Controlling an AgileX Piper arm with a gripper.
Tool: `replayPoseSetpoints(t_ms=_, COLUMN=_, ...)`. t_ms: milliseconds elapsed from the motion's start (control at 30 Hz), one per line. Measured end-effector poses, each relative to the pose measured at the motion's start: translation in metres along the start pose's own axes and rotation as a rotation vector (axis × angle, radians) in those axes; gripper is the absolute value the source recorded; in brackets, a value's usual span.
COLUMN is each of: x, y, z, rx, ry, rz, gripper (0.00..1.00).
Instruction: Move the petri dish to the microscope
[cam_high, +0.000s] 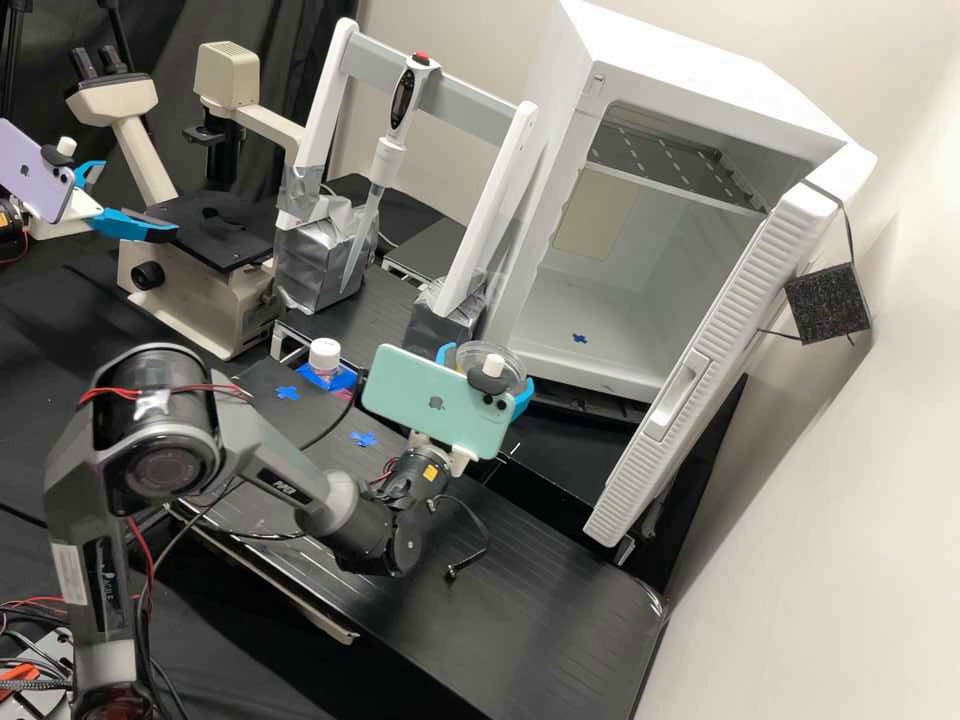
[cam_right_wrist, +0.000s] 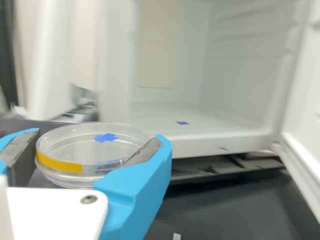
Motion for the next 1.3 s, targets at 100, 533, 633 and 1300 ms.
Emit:
replayPoseSetpoints(t_ms=100, x=-0.005, y=-0.011, z=-0.017, rx=-0.004, ry=0.032, rz=-0.023, gripper=0.0)
replayPoseSetpoints(t_ms=533, x=-0.018, y=-0.058, z=-0.089, rx=-0.023, ry=0.259, rz=-0.15, gripper=0.0)
replayPoseSetpoints(t_ms=633, x=-0.015, y=-0.071, z=-0.105, rx=-0.011, ry=0.333, rz=-0.205, gripper=0.0)
replayPoseSetpoints(t_ms=1300, x=0.053, y=-0.133, z=-0.188, rx=0.08, ry=0.581, rz=-0.453, gripper=0.0)
